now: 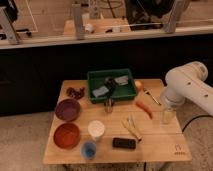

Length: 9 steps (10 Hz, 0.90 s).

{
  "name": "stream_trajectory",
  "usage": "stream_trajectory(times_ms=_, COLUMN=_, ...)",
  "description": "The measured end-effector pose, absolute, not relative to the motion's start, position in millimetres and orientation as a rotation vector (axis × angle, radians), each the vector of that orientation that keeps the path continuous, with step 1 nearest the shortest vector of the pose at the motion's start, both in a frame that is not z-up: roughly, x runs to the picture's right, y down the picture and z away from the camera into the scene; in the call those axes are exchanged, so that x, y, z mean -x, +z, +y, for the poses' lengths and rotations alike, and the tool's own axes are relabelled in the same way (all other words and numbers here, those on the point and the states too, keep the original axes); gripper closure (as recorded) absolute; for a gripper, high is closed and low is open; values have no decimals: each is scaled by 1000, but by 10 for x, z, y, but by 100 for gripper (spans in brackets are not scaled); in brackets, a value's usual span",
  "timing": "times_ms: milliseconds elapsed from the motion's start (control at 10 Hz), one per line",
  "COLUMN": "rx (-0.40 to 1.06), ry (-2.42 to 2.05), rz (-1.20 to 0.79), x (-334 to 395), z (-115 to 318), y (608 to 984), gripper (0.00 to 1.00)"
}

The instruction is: Wipe table surface with towel

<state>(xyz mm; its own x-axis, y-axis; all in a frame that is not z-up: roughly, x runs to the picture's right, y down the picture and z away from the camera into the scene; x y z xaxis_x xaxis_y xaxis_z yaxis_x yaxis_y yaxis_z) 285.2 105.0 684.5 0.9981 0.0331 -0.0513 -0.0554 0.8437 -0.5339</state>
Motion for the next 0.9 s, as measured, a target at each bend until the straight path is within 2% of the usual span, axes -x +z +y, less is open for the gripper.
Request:
stream_trajectory(times_ms=300, rx=517, ry=3, rz=14, x=-2605, z=817, y=7026, gripper=20)
stream_trajectory(times_ms=900, rx=369, ry=-152, rz=-62, x=-1945, z=-213, y=7988, gripper=20)
